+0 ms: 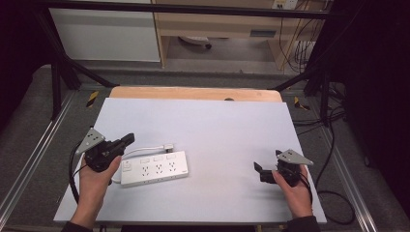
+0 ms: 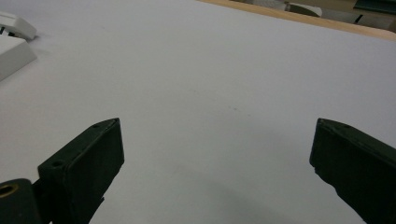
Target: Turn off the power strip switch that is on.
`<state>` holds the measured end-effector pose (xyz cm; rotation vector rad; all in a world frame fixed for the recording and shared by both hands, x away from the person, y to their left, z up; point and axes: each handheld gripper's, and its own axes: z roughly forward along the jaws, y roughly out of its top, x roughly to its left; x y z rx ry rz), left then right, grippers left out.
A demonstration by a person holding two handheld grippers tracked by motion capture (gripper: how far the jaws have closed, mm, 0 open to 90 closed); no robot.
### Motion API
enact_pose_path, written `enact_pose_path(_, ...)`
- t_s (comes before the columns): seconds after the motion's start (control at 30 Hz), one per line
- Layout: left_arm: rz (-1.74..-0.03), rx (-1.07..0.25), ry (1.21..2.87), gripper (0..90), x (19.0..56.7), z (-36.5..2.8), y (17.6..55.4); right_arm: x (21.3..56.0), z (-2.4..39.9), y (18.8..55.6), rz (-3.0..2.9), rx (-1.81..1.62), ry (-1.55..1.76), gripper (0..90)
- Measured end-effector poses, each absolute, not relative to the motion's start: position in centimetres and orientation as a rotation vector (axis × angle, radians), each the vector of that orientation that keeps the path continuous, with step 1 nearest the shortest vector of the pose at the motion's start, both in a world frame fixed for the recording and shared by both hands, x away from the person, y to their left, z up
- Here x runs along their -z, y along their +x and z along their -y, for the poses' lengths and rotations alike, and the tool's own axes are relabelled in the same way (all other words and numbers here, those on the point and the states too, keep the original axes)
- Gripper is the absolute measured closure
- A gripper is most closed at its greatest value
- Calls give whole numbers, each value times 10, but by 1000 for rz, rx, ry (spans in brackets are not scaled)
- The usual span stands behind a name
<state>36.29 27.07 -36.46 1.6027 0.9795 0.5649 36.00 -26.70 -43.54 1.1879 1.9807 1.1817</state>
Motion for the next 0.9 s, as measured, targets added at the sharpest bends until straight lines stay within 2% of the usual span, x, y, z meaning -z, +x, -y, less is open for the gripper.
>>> enact_pose_path(0.9, -1000, -528, 1694, 898, 379, -266, 369, 436, 266, 361, -1989, -1179, 1186, 33)
